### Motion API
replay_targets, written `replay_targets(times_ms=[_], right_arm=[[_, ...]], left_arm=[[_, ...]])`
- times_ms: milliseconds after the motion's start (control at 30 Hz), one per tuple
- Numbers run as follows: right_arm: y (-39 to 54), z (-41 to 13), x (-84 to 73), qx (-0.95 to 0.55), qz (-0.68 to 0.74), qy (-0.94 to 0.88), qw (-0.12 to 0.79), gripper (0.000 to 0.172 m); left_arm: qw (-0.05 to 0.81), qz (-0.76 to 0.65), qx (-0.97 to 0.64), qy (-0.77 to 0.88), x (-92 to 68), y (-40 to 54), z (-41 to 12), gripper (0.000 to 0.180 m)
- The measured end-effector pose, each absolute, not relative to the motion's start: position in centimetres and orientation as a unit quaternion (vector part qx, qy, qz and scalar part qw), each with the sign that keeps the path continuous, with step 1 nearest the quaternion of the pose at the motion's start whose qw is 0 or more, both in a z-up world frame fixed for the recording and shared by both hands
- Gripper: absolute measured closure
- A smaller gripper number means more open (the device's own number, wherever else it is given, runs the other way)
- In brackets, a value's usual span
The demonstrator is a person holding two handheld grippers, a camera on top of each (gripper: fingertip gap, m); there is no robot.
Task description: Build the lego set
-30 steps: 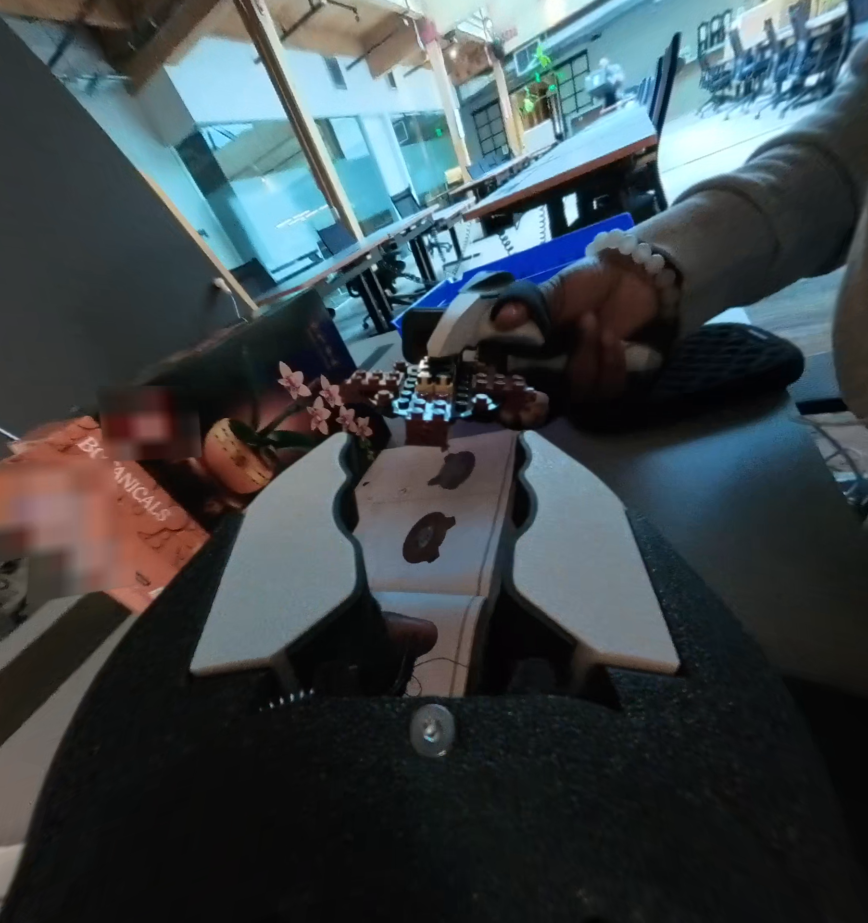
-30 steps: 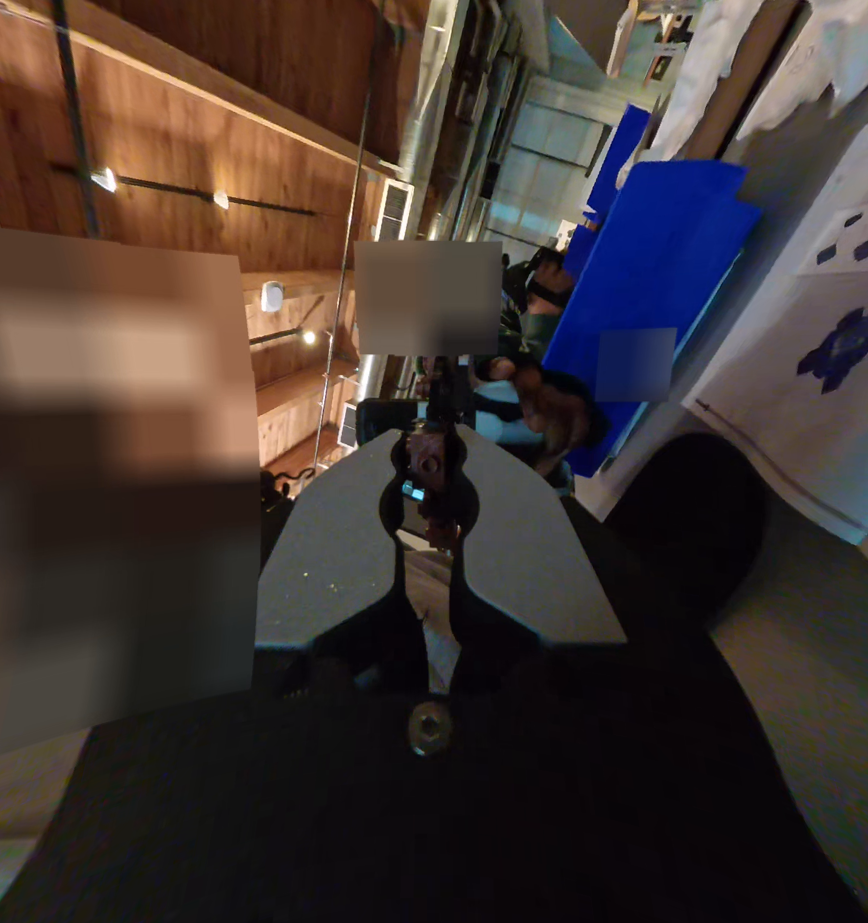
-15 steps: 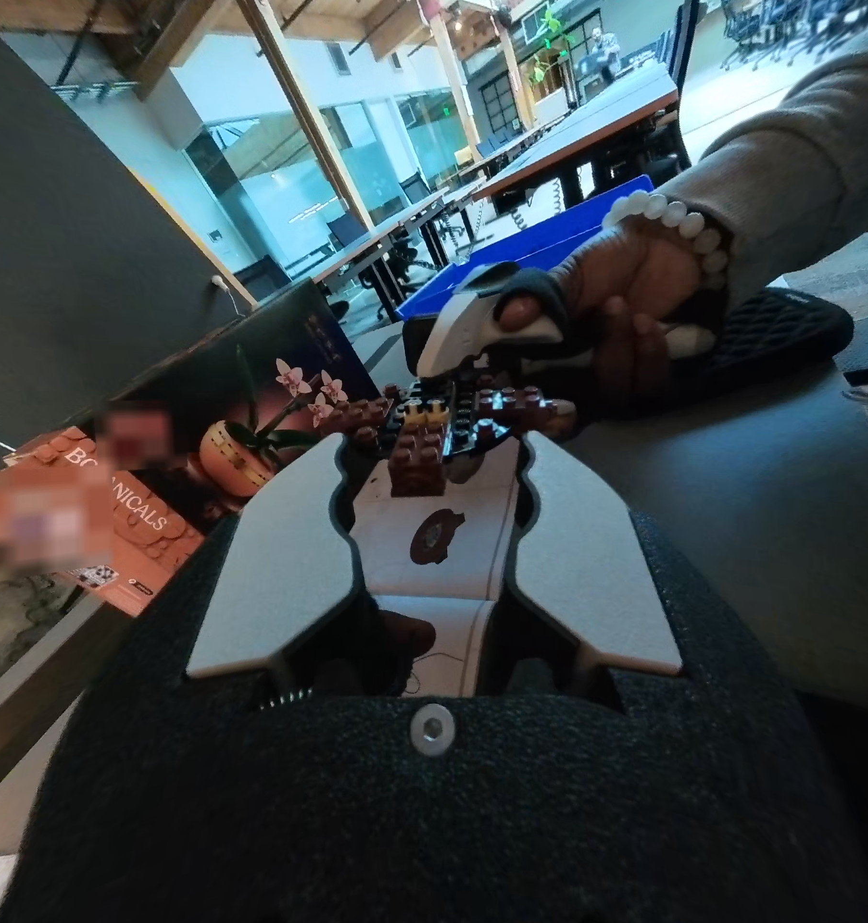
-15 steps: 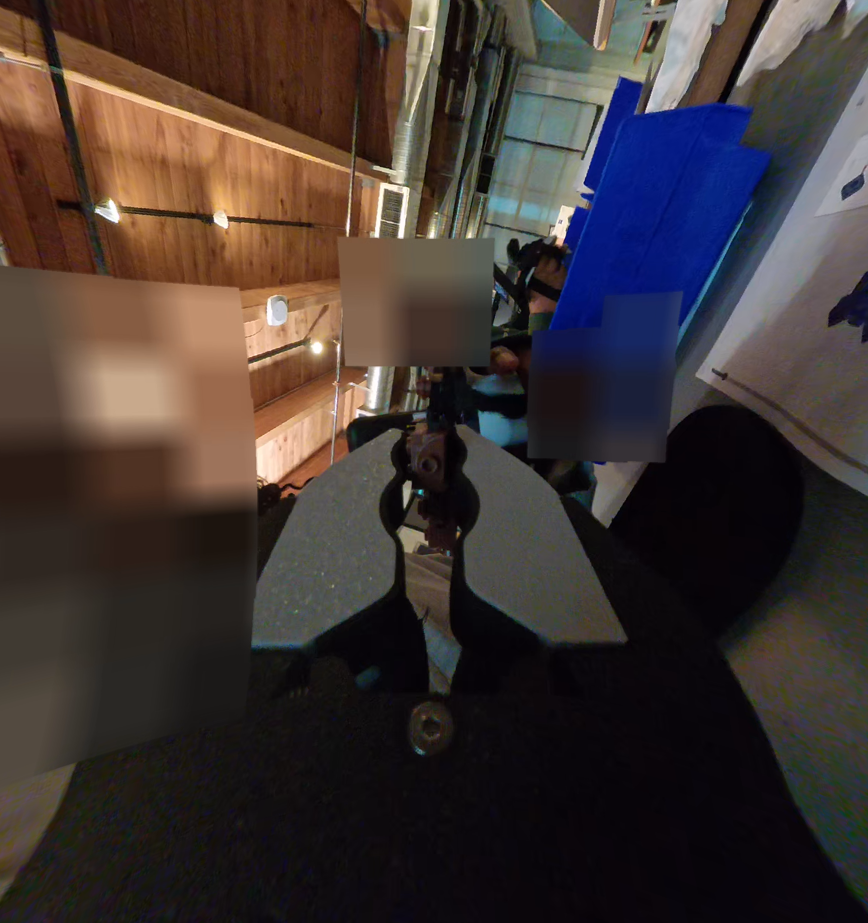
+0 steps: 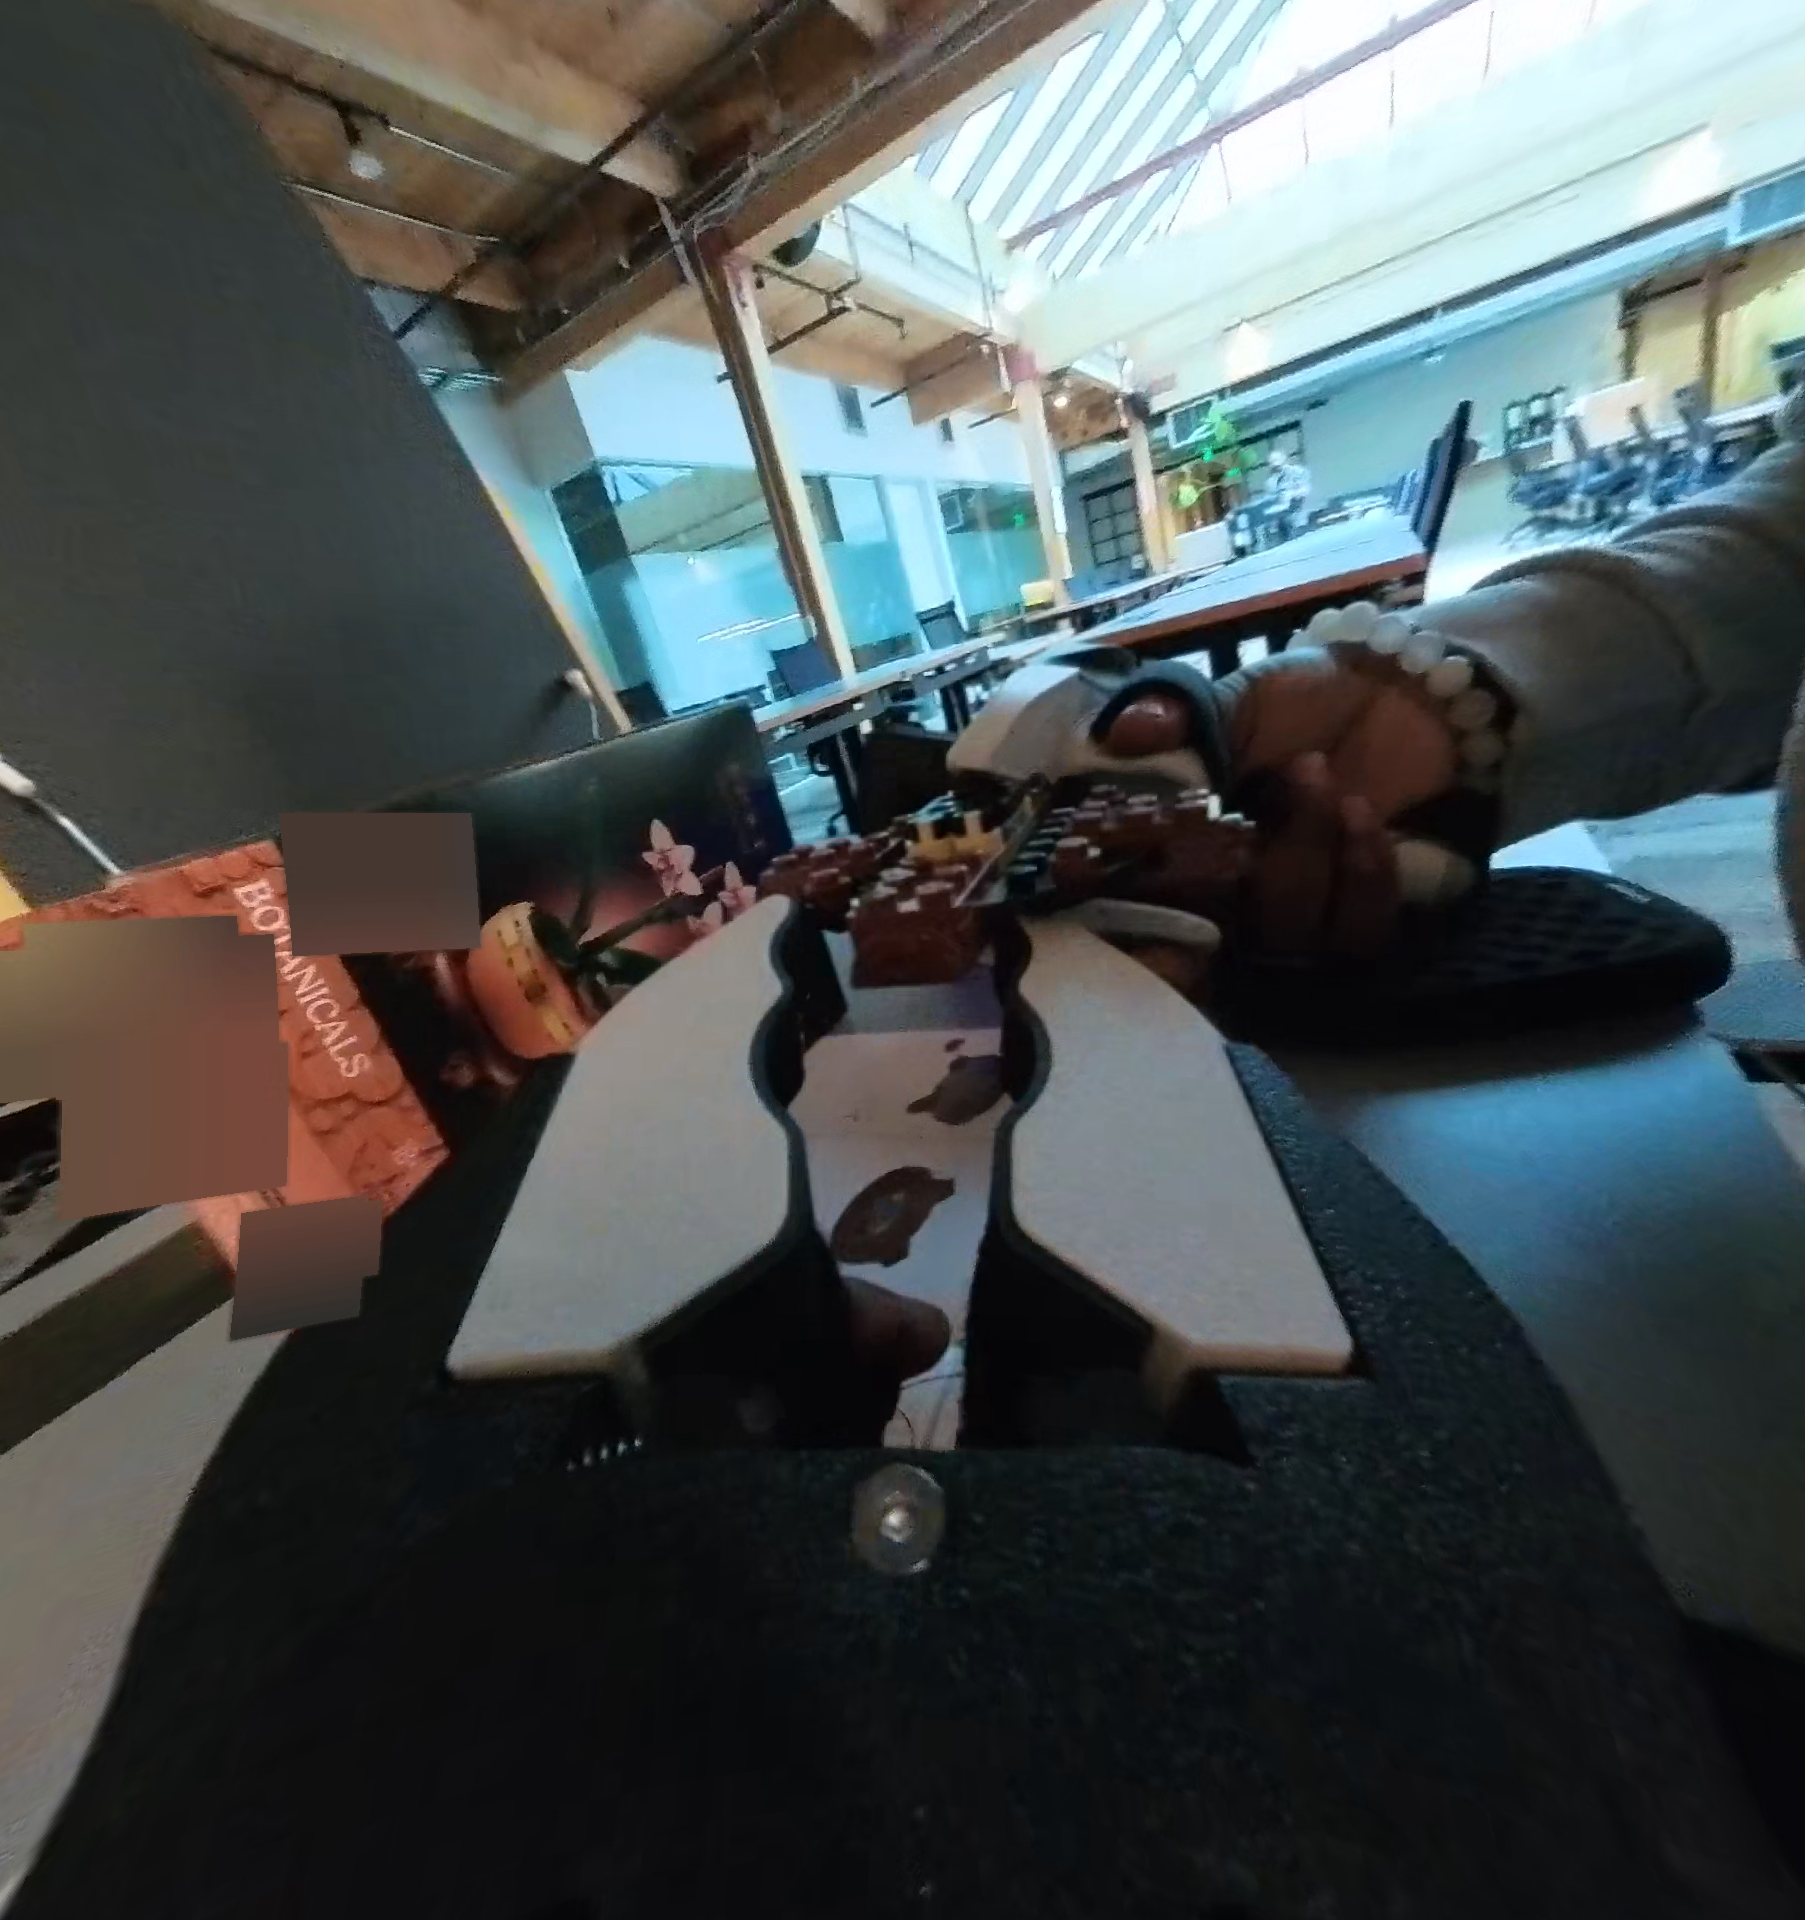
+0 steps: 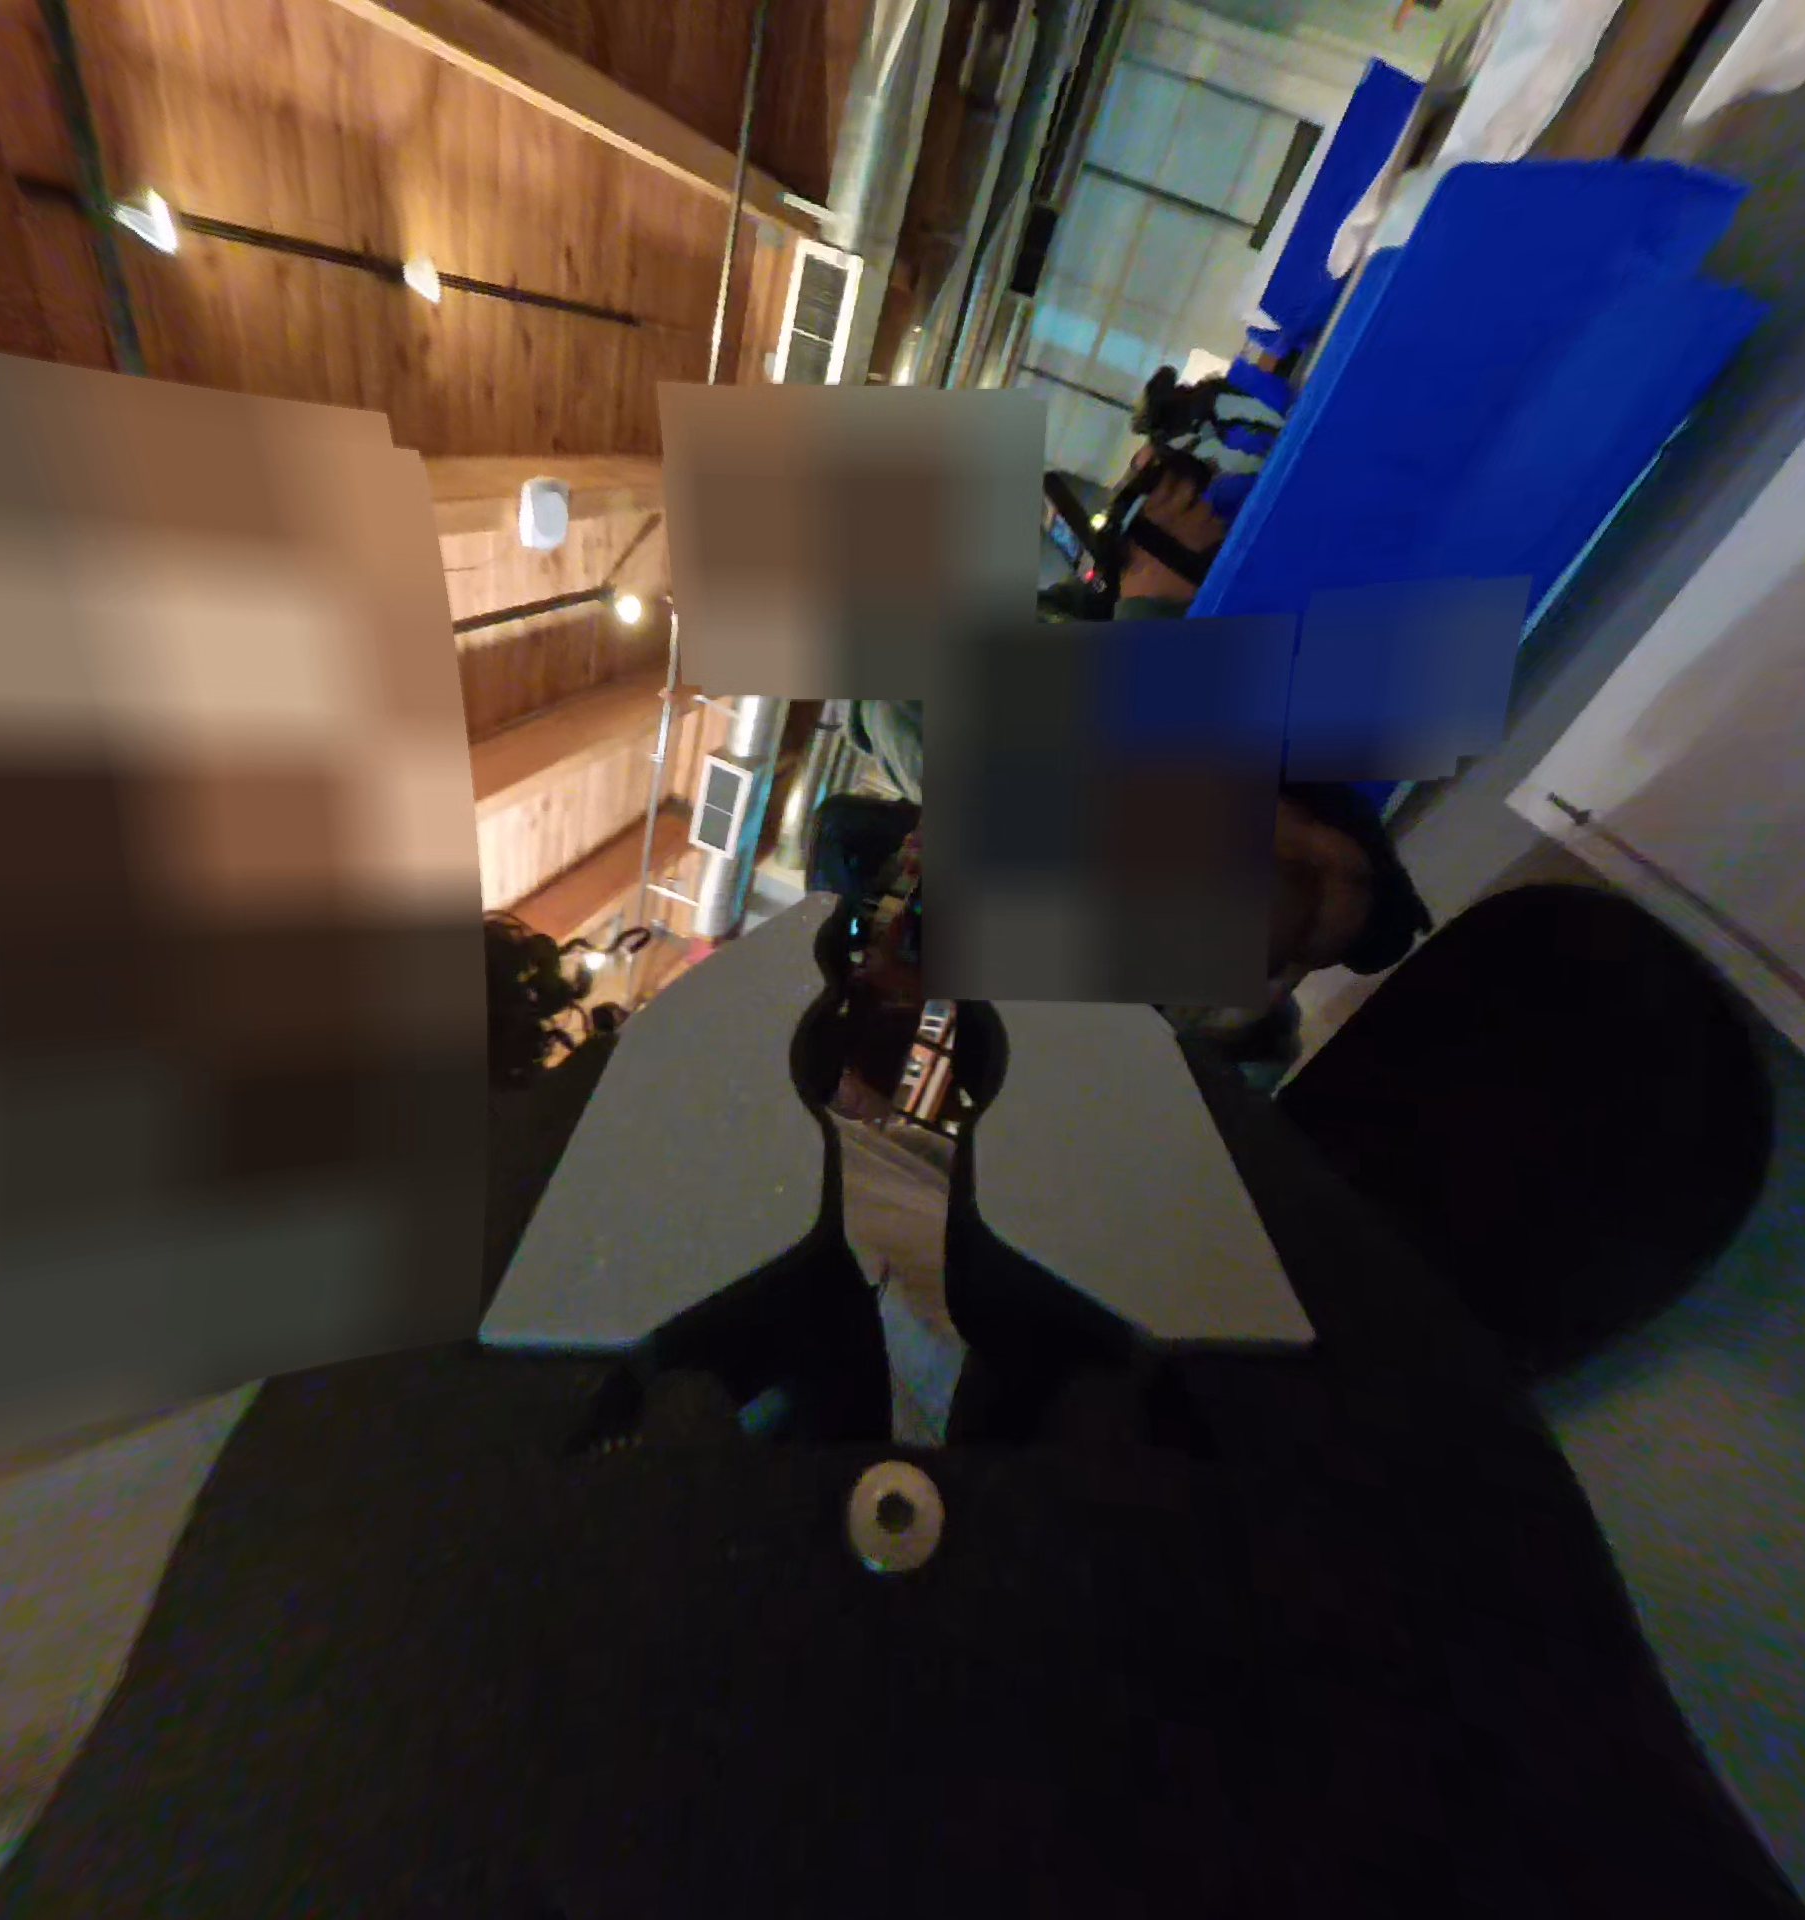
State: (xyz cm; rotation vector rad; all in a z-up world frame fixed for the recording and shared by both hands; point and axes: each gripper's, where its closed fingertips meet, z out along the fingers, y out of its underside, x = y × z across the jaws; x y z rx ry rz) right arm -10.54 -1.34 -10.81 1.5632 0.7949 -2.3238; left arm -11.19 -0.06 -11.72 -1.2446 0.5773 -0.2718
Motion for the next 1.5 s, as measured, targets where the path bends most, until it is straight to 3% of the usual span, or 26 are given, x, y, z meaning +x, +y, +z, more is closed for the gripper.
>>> replay_targets(times_ms=[167, 300, 467, 533, 700, 833, 967, 1033, 1100, 1200, 1267, 1500], right_arm=[[-0.5, -11.3, -10.7, 0.543, -0.795, 0.238, 0.13, 0.159], [0.2, -12.0, -10.2, 0.559, -0.788, 0.219, 0.137, 0.16], [0.2, -12.3, -10.1, 0.571, -0.78, 0.204, 0.154, 0.16], [0.1, -12.2, -10.2, 0.57, -0.781, 0.2, 0.16, 0.16], [0.2, -11.7, -10.8, 0.559, -0.787, 0.207, 0.159, 0.159], [-0.5, -9.4, -10.6, 0.504, -0.811, 0.257, 0.147, 0.137], [-0.5, -8.3, -9.9, 0.468, -0.814, 0.343, 0.028, 0.125], [-0.3, -7.3, -9.2, 0.428, -0.808, 0.397, -0.078, 0.118], [0.4, -7.1, -8.8, 0.383, -0.749, 0.48, -0.248, 0.107], [2.3, -6.4, -8.3, 0.285, -0.551, 0.565, -0.544, 0.09], [2.2, -5.4, -7.5, 0.2, -0.416, 0.592, -0.661, 0.11], [-0.8, -7.0, -7.9, 0.107, -0.299, 0.68, -0.661, 0.122]], left_arm=[[0.751, -0.077, -0.59, 0.286, -11.6, 0.1, -12.4, 0.139], [0.767, 0.069, -0.548, 0.328, -12.8, -0.4, -11.6, 0.129], [0.689, 0.256, -0.494, 0.465, -11.6, 0.3, -12.6, 0.136], [0.676, 0.293, -0.472, 0.484, -11.3, 0.5, -12.5, 0.155], [0.68, 0.296, -0.467, 0.481, -11.6, 0.7, -12.2, 0.163], [0.712, 0.274, -0.478, 0.435, -12.7, 0.4, -10.9, 0.166], [0.761, 0.228, -0.48, 0.372, -14.0, -0.3, -8.9, 0.166], [0.777, 0.206, -0.478, 0.354, -14.6, -0.7, -8.1, 0.166], [0.783, 0.182, -0.482, 0.35, -14.8, -0.8, -7.8, 0.166], [0.788, 0.131, -0.491, 0.348, -14.8, -0.9, -7.9, 0.166], [0.788, 0.102, -0.496, 0.351, -14.6, -0.9, -8.0, 0.166], [0.783, 0.045, -0.497, 0.371, -12.5, -0.9, -8.7, 0.165]])
